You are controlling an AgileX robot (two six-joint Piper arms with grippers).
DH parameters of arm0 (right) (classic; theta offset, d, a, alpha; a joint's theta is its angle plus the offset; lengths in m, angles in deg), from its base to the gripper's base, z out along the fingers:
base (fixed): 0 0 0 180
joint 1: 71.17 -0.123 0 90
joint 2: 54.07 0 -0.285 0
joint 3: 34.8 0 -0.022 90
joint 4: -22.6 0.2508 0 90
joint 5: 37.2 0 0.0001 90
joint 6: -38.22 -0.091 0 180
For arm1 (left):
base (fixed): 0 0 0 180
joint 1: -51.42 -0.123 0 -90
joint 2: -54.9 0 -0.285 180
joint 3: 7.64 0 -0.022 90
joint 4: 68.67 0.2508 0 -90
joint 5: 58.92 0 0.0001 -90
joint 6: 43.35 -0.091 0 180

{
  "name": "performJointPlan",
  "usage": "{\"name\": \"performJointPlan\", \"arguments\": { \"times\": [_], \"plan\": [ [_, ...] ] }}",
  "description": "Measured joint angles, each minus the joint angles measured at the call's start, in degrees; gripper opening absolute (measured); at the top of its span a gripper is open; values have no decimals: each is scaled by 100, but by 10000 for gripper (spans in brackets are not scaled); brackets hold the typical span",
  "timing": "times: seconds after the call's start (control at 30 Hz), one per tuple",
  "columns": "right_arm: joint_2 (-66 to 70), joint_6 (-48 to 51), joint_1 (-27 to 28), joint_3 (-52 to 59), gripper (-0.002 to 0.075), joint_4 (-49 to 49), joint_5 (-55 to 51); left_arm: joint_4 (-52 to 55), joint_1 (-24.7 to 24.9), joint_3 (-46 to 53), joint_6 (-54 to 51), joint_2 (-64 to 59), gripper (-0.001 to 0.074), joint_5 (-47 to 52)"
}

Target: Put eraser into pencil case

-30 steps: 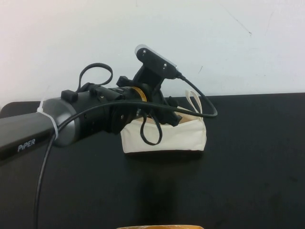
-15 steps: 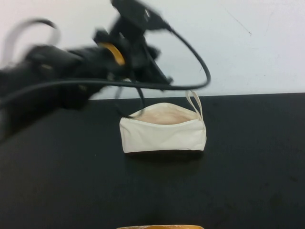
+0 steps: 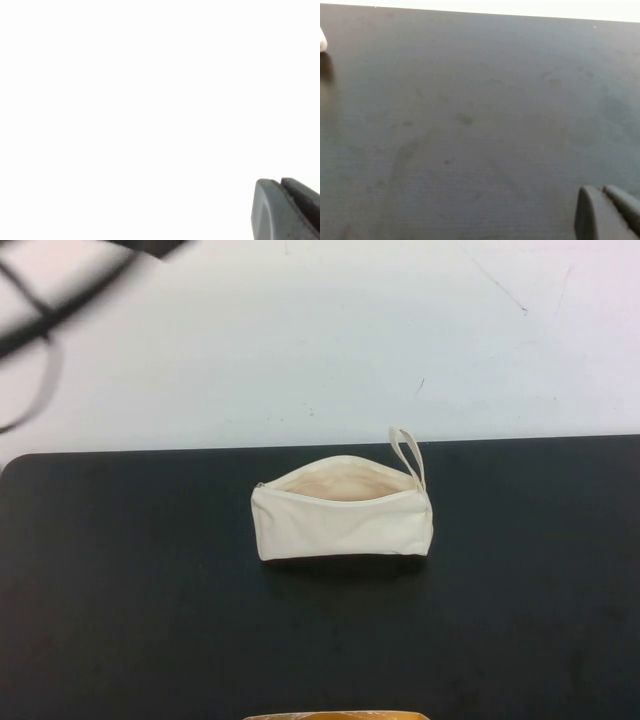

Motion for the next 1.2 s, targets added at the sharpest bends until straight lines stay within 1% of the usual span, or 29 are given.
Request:
{"name": "performJointPlan", "arguments": {
  "times": [0.17, 0.4, 0.63, 0.83, 0.97, 1.07, 1.2],
  "plan": [
    [0, 0, 0, 0, -1, 0, 0, 0, 0, 0, 0, 303, 0, 0],
    [0, 0, 0, 0, -1, 0, 0, 0, 0, 0, 0, 269, 0, 72],
    [0, 0, 0, 0, -1, 0, 0, 48, -30, 168, -46, 521, -1, 508],
    [0, 0, 0, 0, -1, 0, 0, 230, -554, 492, -294, 1306, -1, 635],
    [0, 0, 0, 0, -1, 0, 0, 59, -1017, 918, -283, 2045, -1, 1183],
    [0, 0, 0, 0, -1, 0, 0, -105, -1416, 1570, -128, 2654, -1, 1611],
    [0, 0, 0, 0, -1, 0, 0, -181, -2048, 2954, 236, 3484, -1, 1658]
  ]
}}
